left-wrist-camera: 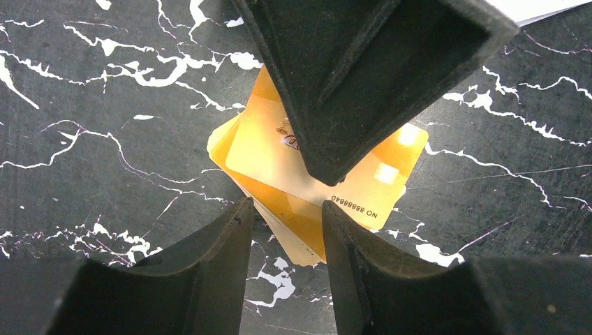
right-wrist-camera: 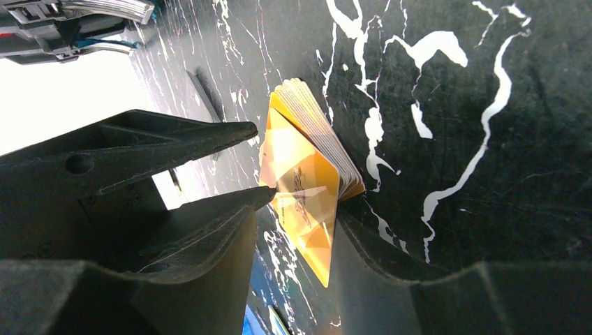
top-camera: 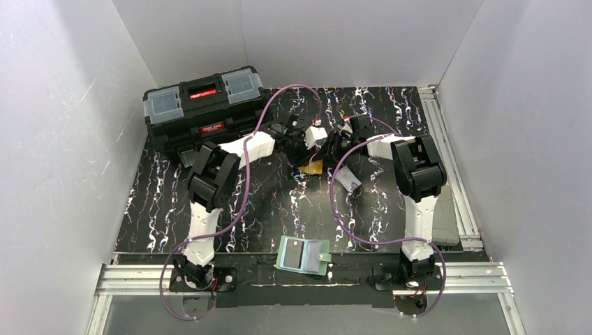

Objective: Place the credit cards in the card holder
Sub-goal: Pick up the credit card from the center of the board.

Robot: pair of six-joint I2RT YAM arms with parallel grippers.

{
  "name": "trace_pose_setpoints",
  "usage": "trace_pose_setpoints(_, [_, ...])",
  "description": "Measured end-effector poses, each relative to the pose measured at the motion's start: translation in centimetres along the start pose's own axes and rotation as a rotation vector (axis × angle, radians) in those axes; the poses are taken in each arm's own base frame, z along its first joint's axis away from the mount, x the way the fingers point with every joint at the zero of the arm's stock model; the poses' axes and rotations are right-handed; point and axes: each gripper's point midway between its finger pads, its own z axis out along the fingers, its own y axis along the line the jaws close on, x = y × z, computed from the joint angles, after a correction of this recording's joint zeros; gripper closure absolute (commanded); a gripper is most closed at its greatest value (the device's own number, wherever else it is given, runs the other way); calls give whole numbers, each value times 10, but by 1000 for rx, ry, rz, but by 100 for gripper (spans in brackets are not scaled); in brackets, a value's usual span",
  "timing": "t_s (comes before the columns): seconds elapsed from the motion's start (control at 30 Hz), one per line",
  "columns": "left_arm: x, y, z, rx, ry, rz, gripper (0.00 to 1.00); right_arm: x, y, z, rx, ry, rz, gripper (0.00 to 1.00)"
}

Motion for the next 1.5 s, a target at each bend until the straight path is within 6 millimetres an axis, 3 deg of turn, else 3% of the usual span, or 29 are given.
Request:
trace_pose_setpoints(0.53, [-6, -4, 4, -7, -2, 30, 61, 0, -2, 0, 9, -3, 2, 53])
trace_pose_setpoints(0.8, [-7, -6, 6, -8, -3, 39, 61, 3, -8, -2, 68, -13, -4, 66])
trace_pose_setpoints(0.93, [-7, -4, 7, -22, 0, 51, 62, 5, -15, -7, 125, -20, -16, 90])
trace_pose_setpoints(1.03, [-7, -3, 7, -28, 1, 54, 62, 6, -10, -10, 120, -18, -20, 94])
trace_pose_setpoints(1.5, [-7, 0, 7, -41, 8, 60, 61, 6, 0, -29, 168, -45, -72, 96])
